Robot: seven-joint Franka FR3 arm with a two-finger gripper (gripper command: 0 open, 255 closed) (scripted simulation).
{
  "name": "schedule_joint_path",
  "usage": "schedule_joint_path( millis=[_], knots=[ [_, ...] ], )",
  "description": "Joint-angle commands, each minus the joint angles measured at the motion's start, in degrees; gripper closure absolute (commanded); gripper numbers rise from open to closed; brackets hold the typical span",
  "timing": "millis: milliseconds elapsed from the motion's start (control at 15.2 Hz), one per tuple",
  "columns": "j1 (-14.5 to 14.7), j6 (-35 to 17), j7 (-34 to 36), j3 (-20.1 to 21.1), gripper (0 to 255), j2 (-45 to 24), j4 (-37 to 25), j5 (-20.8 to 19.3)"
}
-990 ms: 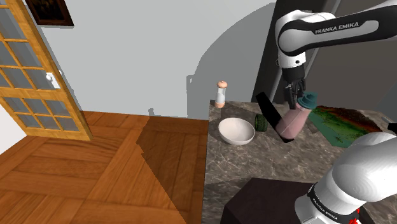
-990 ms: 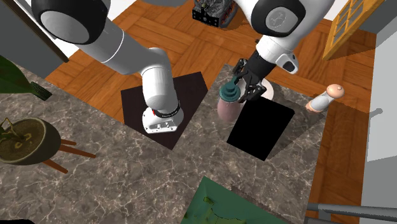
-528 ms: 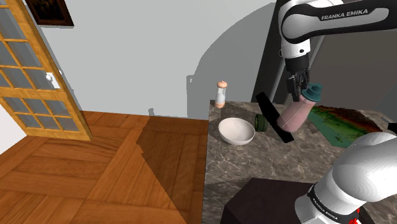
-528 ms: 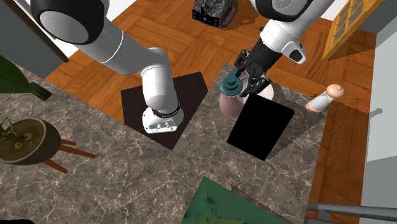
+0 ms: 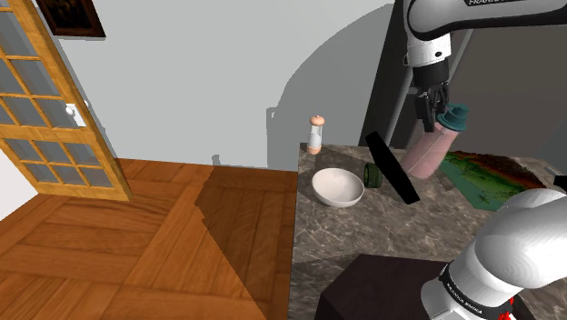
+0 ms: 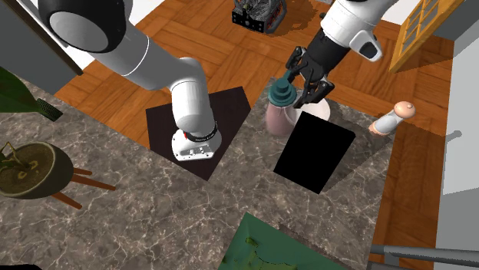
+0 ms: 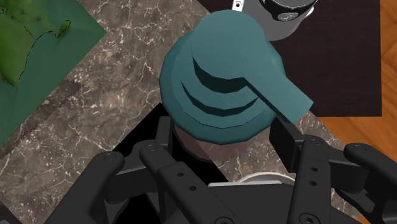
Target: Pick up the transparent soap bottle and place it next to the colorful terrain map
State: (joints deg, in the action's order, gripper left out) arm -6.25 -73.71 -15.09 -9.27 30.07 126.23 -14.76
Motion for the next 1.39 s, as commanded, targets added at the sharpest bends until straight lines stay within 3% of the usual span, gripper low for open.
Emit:
schedule_joint_path(
  millis=[0, 1122, 1320],
  knots=[
    [0.0, 1.5, -0.4, 0.1, 255, -0.2, -1.8, 0.0],
    [0.1, 13.8, -3.1, 1.0, 255, -3.9, -18.0, -0.2],
    [-0.5, 14.3, -5.5, -0.3, 255, -1.3, -16.4, -2.1]
  ],
)
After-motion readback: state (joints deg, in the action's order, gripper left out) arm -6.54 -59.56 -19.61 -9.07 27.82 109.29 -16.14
